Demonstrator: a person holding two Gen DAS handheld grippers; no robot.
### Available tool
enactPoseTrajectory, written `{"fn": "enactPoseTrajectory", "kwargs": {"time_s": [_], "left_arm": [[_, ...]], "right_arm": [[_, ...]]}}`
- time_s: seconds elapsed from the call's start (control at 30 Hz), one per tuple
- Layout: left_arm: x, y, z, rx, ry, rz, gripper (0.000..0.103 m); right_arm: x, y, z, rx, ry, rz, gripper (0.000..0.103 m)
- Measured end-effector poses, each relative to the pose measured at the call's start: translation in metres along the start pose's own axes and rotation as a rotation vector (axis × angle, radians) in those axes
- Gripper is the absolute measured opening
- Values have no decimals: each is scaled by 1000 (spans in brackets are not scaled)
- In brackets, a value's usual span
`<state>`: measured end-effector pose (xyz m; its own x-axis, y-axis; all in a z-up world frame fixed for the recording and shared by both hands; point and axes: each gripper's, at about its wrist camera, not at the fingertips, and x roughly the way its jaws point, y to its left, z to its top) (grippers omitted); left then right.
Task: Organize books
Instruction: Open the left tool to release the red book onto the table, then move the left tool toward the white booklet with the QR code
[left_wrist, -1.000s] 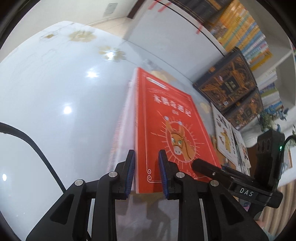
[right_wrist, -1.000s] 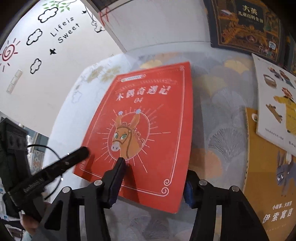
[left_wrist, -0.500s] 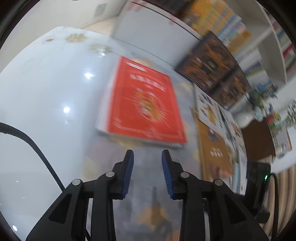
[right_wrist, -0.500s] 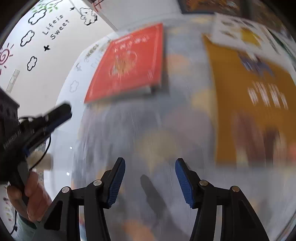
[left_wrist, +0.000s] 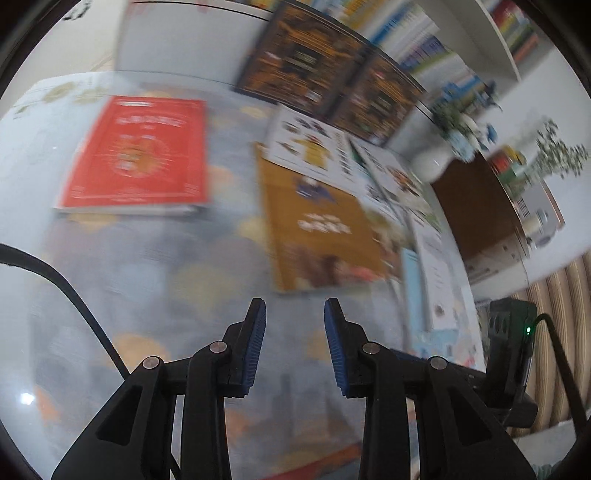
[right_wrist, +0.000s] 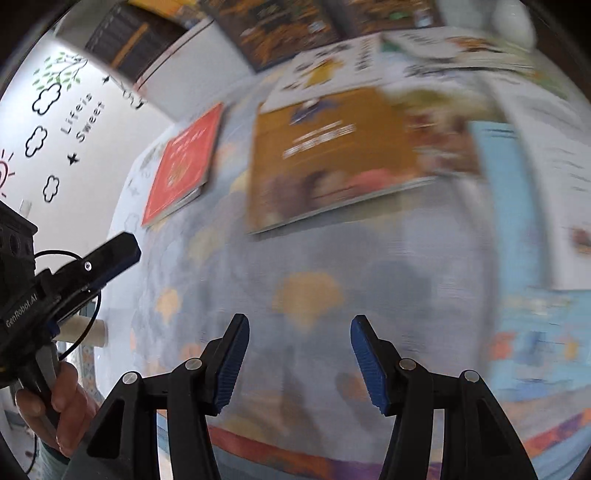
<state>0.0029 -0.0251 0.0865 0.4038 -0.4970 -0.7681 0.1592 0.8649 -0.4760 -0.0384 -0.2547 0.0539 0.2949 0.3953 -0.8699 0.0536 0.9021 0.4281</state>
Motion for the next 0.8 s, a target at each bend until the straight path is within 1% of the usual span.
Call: {"fn": "enactPoseTrajectory", "kwargs": {"time_s": [0.13,0.17,0.23,0.33,0.4,0.5,0.57,0.67,0.8], "left_arm": [[25,-54,-12,36,51,-33,30],[33,-71,-16,53,61,-39,32],[44,-96,-20,80,78,-43,36],[65,-137,-27,146,110,-9,36],[80,-160,-31,175,133,-13,36],[99,-183,-33,191,151,-29,36],[115,-198,-32,202,158,-31,36],[135,-212,-31,197,166,-42,36],[157,-226,-30,198,166,1,36]], "right_arm": [[-36,-51,-7,46,-31,-43,55],[-47,-69,-8,67,-42,-53,55],[-62,-93,-8,95,-62,-69,55],[-87,-139,-6,156,-104,-95,55],[-102,-169,-3,189,-122,-104,55],[-118,-207,0,227,-162,-113,55],[-125,-234,4,265,-183,-92,55],[-125,-265,11,326,-213,-67,55],[-120,-283,18,342,-205,-84,55]]}}
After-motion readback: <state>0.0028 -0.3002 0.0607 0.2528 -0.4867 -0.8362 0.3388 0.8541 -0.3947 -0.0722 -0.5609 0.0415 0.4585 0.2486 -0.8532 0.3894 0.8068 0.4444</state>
